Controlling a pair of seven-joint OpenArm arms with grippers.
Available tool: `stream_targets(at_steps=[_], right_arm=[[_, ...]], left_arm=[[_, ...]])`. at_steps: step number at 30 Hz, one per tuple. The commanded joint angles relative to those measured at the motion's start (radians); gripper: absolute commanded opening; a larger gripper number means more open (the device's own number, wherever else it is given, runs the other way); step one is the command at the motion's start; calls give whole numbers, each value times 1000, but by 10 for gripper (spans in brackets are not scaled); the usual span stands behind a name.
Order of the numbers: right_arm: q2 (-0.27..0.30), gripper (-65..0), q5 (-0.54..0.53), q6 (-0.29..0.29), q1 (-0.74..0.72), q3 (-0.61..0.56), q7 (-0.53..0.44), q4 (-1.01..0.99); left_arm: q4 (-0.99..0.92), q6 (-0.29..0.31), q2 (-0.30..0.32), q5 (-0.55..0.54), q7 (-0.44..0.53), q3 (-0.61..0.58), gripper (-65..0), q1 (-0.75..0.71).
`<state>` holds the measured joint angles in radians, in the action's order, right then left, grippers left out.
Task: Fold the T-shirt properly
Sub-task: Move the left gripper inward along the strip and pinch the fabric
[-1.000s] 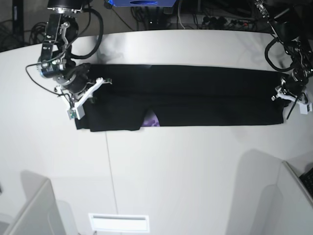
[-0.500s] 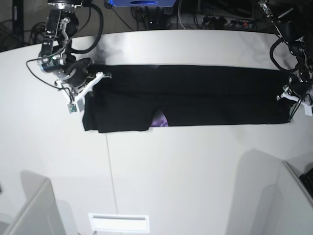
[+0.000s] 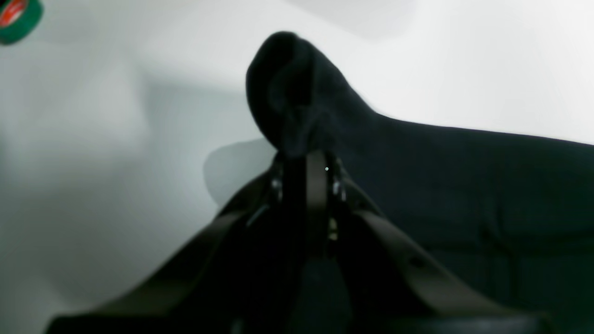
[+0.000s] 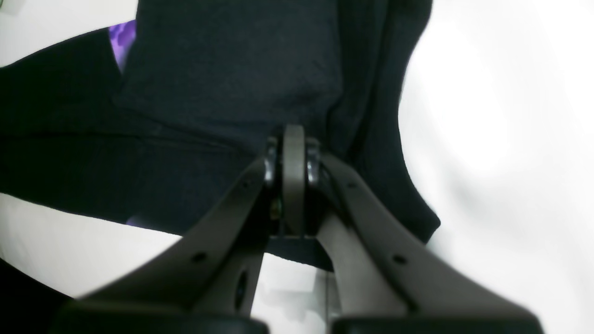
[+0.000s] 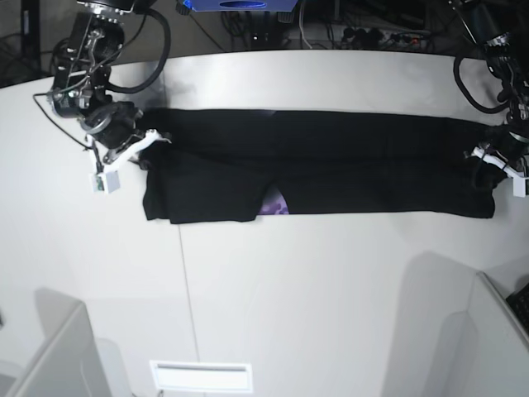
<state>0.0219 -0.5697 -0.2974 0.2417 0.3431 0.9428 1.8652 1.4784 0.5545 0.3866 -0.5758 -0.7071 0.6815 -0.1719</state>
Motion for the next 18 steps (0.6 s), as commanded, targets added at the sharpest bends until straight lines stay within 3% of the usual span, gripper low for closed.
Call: stream_targets(at_steps=[1, 5, 10, 15, 18], right_arm=[[8, -650, -14, -6, -9, 3, -17, 17], [8, -650, -14, -6, -9, -3, -14, 15], [8, -650, -14, -4, -11, -3, -14, 15], [10, -650, -13, -4, -11, -5, -14, -17], [26, -650, -13, -4, -11, -8, -17, -57]], left_arm=[[41, 8, 10, -17, 19, 5, -650, -10], [97, 8, -42, -17, 8, -1, -650, -28], [137, 8, -82, -19, -95, -21, -650, -18], [181, 8, -146, -19, -98, -26, -650, -16], [181, 5, -160, -19, -98, -88, -650, -15]])
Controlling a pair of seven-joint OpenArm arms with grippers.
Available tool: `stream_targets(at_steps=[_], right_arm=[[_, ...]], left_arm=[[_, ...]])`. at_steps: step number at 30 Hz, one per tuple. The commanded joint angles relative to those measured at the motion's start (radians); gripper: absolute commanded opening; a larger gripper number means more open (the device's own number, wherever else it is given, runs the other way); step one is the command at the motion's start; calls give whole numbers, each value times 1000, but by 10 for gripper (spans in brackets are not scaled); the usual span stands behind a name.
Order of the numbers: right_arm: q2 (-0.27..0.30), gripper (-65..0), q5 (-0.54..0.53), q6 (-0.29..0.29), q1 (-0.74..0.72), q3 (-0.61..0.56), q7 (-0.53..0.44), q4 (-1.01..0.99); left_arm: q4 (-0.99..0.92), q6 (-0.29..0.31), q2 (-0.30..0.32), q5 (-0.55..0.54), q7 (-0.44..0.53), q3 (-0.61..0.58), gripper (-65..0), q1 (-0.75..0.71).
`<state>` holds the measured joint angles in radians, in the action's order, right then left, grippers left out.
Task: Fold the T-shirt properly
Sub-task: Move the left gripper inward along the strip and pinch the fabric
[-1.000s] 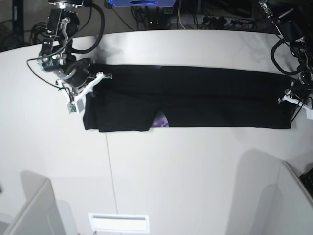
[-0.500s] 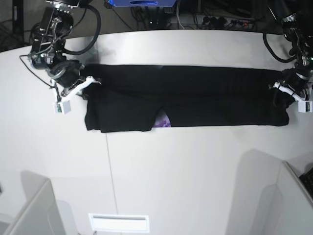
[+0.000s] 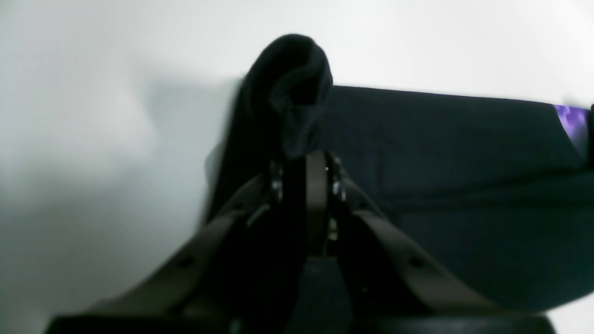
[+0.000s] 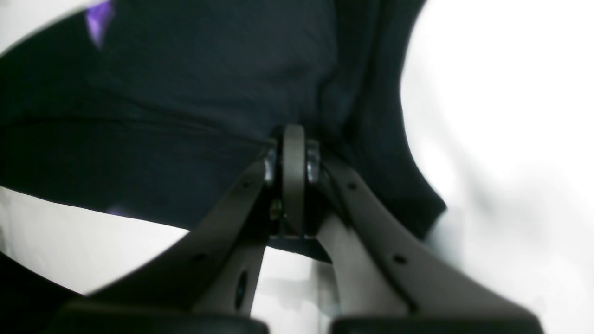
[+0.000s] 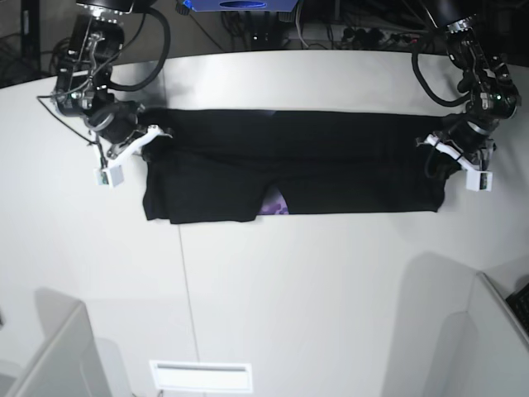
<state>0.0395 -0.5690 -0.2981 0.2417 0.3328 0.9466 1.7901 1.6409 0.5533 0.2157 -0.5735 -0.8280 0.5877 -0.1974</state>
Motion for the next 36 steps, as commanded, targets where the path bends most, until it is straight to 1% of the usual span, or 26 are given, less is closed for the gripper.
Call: stream_targets(at_steps=[1, 3, 5, 7, 10, 13, 17, 19, 27, 30, 32, 36], right_arm=[[9, -650, -13, -3, -11, 2, -22, 12], [12, -650, -13, -3, -11, 4, -22, 6], [12, -650, -13, -3, -11, 10, -24, 4], [12, -650, -13, -3, -11, 12, -24, 4], [13, -650, -13, -3, -11, 12, -24, 4], [13, -650, -13, -3, -11, 12, -24, 4], [13, -650, -13, -3, -11, 12, -24, 4], [13, -650, -13, -3, -11, 12, -25, 6], [13, -650, -13, -3, -17, 5, -45, 4], [13, -650, -13, -3, -17, 4, -45, 4], [13, -650, -13, -3, -18, 4, -45, 4], [13, -650, -13, -3, -31, 4, -44, 4]], left_arm=[[18, -14, 9, -21, 23, -18, -650, 11], [18, -72, 8, -23, 25, -77, -650, 11], [18, -97, 6, -29, 25, -110, -650, 11], [18, -100, 3, -29, 25, -134, -650, 28], [17, -100, -28, -26, 25, -137, -650, 46], [18, -100, -39, -29, 23, -139, -650, 63], [18, -100, -54, -27, -49, -137, -650, 98], [17, -100, -74, -23, -73, -134, -650, 121], [17, -100, -121, -23, -83, -140, -650, 141], [17, -100, -121, -23, -83, -200, -650, 137], [18, -115, -121, -23, -83, -229, -650, 135], [11, -187, -134, -29, -81, -285, -650, 135]])
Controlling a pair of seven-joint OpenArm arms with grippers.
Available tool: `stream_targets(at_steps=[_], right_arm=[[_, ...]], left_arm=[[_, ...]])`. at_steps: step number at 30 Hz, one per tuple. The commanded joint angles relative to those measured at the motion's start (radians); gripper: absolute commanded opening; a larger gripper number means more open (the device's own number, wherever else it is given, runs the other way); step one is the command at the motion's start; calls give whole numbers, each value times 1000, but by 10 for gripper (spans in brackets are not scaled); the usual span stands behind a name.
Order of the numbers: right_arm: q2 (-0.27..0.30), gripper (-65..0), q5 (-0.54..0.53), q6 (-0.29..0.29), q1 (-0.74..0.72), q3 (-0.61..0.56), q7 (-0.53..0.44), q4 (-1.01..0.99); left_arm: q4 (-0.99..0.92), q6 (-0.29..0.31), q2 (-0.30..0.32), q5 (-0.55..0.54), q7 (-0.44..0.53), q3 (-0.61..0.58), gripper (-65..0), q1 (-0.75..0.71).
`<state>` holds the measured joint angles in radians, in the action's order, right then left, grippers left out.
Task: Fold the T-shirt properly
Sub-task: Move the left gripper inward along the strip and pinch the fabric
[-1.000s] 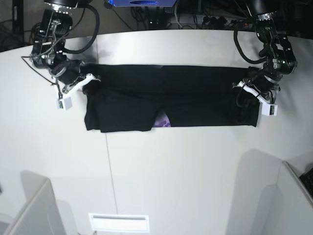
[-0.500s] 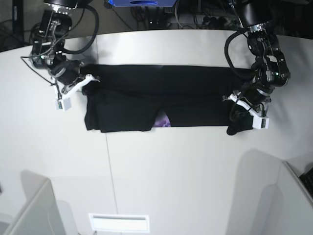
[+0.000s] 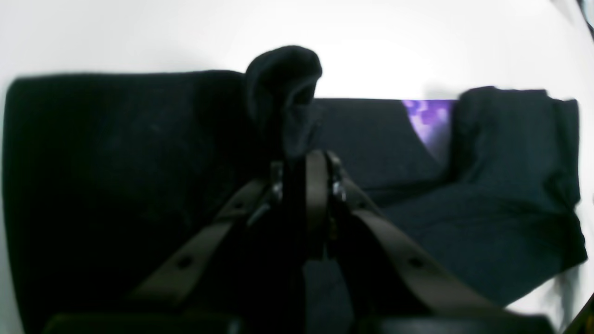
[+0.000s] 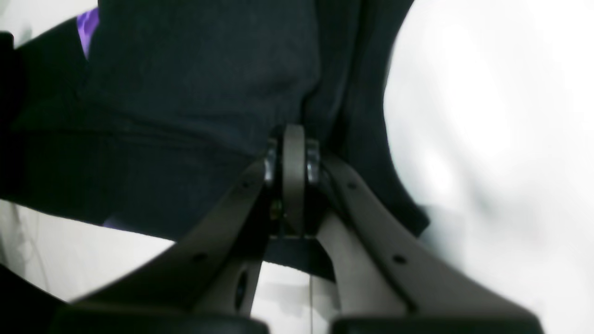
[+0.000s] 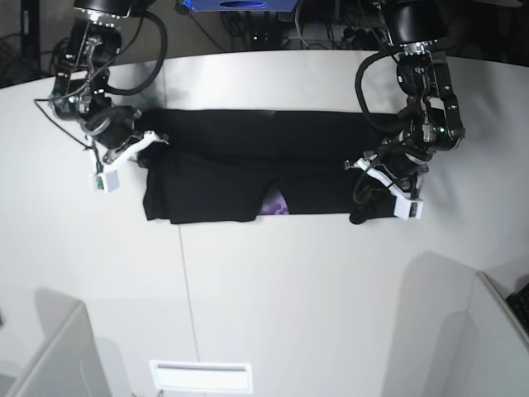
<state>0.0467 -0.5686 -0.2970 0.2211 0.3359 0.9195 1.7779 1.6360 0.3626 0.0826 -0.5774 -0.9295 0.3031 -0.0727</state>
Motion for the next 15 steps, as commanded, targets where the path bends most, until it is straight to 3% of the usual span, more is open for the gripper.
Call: stream_targets(at_steps=[1, 15], right_arm=[[6, -650, -14, -5, -10, 1, -17, 17], [6, -650, -14, -3, -21, 4, -17, 17]], left_arm=[[19, -3, -2, -25, 20, -9, -650, 11], [30, -6, -24, -26, 20, -23, -650, -22]])
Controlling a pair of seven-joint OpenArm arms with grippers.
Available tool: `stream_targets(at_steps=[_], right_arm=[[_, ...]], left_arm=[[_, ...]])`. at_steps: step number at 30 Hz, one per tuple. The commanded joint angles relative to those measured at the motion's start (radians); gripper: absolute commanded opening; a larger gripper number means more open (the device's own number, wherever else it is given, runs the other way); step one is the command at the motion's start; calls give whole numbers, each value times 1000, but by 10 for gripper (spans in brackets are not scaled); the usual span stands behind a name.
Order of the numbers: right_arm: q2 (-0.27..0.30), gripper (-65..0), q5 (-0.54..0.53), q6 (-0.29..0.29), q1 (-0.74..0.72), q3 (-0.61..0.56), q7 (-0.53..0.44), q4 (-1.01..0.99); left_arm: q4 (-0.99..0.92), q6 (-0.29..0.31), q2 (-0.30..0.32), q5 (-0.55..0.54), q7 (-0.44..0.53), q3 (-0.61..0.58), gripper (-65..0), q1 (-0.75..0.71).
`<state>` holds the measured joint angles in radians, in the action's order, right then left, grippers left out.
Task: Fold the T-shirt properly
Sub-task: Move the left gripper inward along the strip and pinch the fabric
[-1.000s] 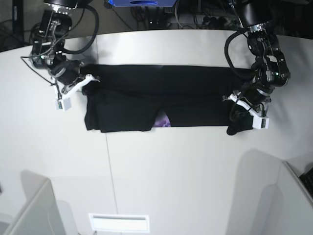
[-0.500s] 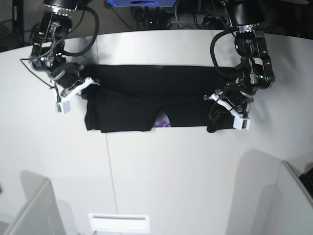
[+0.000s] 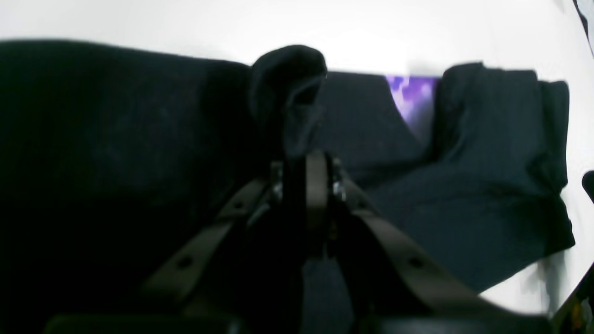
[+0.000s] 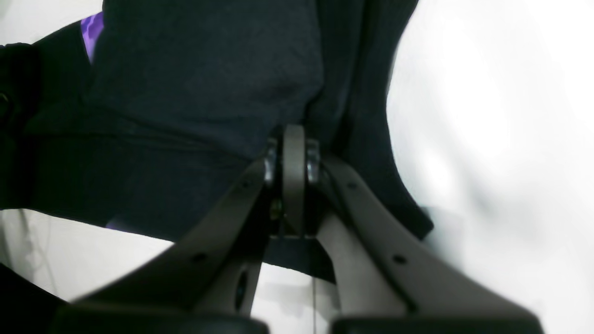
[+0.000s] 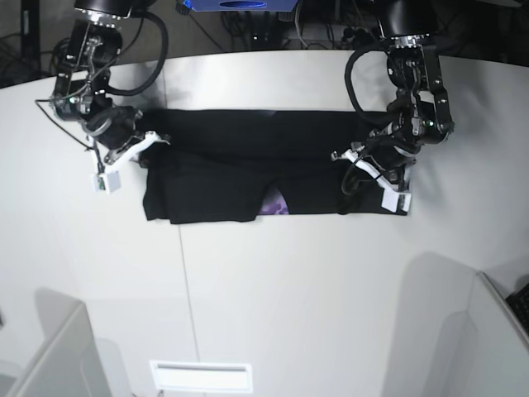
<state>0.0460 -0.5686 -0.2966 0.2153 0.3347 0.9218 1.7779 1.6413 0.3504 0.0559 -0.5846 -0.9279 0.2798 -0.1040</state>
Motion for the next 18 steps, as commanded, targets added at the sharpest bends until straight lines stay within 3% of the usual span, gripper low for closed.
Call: stream_targets(at_steps=[1, 18], right_arm=[[7, -650, -14, -3, -18, 5, -19, 15], [7, -650, -14, -3, -20, 1, -19, 15]], left_arm=[[26, 6, 3, -19, 19, 0, -650, 5], [21, 6, 3, -21, 17, 0, -650, 13]])
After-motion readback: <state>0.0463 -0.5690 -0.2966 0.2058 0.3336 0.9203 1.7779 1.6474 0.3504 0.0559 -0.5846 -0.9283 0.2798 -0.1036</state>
